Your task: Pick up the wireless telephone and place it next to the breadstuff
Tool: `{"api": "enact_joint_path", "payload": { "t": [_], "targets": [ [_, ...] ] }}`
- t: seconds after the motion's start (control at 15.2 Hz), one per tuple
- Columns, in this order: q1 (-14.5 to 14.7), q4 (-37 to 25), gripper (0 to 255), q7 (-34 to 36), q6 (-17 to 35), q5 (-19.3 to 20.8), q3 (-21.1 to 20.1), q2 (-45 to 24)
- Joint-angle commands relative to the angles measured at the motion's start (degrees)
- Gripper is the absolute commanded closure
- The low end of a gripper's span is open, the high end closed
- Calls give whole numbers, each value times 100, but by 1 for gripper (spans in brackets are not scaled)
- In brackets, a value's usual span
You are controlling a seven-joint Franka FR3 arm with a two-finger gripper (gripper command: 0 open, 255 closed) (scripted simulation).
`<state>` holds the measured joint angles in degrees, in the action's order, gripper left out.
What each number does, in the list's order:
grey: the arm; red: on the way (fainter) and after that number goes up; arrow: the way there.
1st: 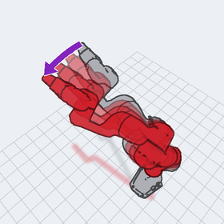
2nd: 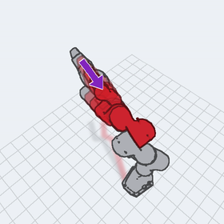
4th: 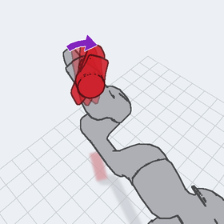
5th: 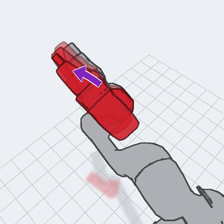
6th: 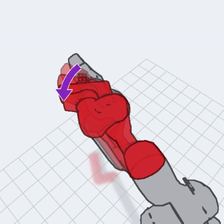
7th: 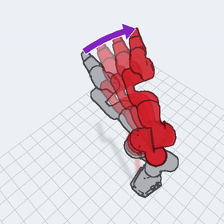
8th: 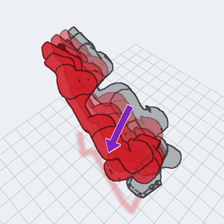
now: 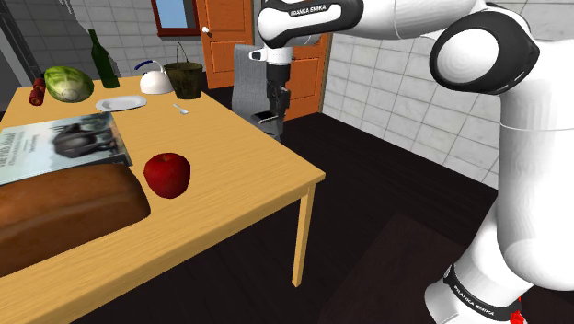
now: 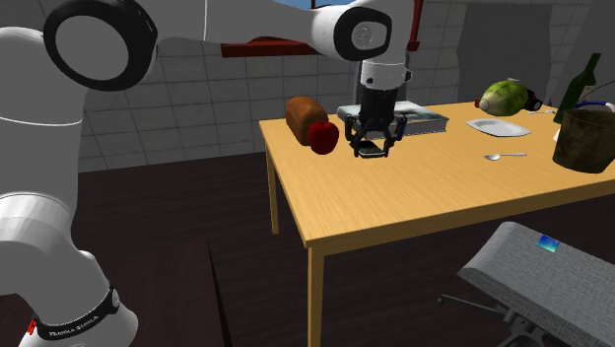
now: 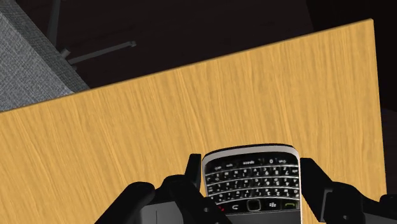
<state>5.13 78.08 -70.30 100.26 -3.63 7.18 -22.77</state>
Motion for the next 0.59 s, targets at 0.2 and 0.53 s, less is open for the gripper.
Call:
{"api": "enact_joint_path", "payload": {
  "t": [0.2, 0.53],
  "targets": [
    [-14, -452, 255, 12, -419, -1, 2, -35],
    [-37, -977, 255, 20, -854, -10, 4, -125]
  ]
}}
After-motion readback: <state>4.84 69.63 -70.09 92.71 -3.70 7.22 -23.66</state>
